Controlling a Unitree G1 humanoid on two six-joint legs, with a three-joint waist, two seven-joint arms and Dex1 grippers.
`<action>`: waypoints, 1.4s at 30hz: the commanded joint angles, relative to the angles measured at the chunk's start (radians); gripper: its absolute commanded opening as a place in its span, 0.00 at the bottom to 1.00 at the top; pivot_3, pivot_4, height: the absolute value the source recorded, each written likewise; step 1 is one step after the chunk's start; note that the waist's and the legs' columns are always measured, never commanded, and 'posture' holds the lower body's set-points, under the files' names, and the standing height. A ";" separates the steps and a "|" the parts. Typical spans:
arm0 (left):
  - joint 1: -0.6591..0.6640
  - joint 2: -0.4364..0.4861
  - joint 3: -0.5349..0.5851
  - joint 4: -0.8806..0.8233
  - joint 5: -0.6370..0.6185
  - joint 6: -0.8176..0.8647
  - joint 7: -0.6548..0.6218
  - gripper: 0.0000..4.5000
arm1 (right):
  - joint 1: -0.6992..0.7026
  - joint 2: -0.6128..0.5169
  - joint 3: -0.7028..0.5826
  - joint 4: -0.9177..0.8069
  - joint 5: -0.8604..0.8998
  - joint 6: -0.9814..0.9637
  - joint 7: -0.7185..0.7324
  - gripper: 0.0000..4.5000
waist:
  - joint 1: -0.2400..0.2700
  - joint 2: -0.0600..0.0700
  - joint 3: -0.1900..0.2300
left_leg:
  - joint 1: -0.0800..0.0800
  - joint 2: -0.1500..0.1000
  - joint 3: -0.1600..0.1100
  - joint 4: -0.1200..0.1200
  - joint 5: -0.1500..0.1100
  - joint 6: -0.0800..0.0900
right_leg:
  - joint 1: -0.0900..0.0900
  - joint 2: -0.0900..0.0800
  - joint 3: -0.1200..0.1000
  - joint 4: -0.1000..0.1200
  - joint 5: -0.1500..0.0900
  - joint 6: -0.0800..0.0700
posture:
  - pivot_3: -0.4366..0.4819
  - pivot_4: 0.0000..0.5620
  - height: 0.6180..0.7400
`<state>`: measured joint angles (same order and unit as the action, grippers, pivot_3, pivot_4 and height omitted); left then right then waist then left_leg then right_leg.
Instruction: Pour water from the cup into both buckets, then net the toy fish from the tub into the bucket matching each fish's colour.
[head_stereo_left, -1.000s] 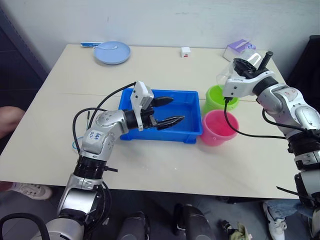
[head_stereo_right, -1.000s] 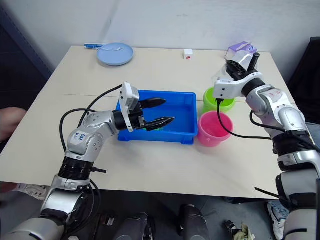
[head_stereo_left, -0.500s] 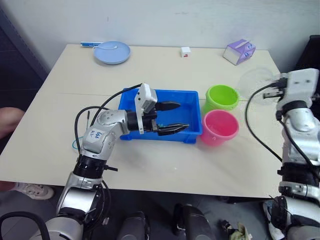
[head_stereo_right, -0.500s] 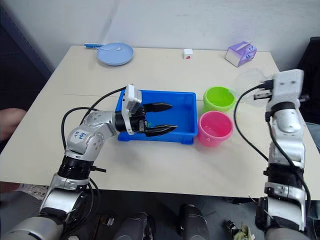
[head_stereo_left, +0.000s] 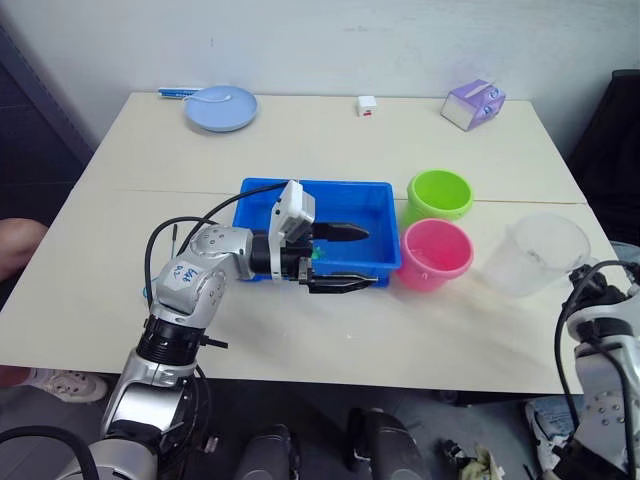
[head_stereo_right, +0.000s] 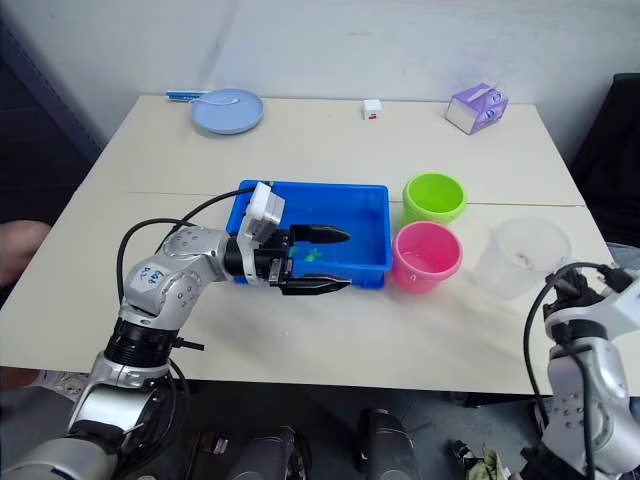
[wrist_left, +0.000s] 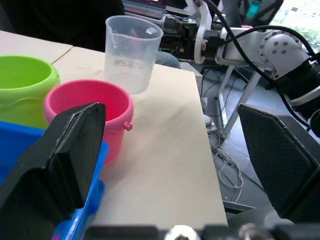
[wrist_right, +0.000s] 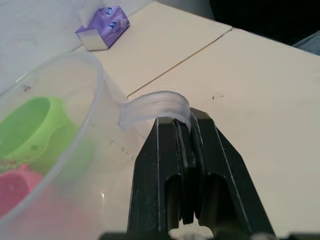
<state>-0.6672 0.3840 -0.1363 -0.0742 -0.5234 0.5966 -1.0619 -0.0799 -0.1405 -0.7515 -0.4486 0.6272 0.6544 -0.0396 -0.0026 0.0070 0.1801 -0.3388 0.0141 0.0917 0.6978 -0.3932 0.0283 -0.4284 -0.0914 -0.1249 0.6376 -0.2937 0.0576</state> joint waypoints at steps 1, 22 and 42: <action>-0.006 0.013 0.004 -0.049 -0.030 0.011 -0.020 1.00 | 0.044 0.032 0.024 -0.010 -0.040 -0.093 -0.021 0.15 | 0.001 0.001 0.000 | 0.000 0.000 0.001 0.000 0.000 0.000 | 0.000 0.000 0.001 0.000 0.000 0.000 | 0.48 0.27 1.00; -0.122 -0.048 -0.048 0.115 0.007 -0.073 -0.121 1.00 | 0.398 0.157 0.127 -0.257 -0.080 -0.182 -0.148 0.99 | 0.003 0.001 0.000 | 0.001 -0.001 0.001 0.000 0.000 0.000 | 0.000 0.001 0.004 0.000 0.000 0.000 | 0.48 0.27 1.00; 0.137 0.087 0.113 -0.061 -0.003 0.021 0.026 1.00 | 0.212 -0.741 0.265 -0.350 0.264 -0.001 0.507 0.99 | -0.010 -0.001 0.001 | 0.007 0.005 0.000 -0.002 -0.002 -0.002 | 0.000 0.014 0.017 -0.007 0.002 0.000 | 0.48 0.27 1.00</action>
<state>-0.5644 0.4438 -0.0839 -0.0555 -0.5076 0.5970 -1.0840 0.1740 -0.8477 -0.5570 -0.8197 0.8673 0.6537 0.3610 -0.0127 0.0057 0.1810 -0.3315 0.0196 0.0915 0.6956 -0.3949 0.0261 -0.4286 -0.0775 -0.1079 0.6308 -0.2923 0.0570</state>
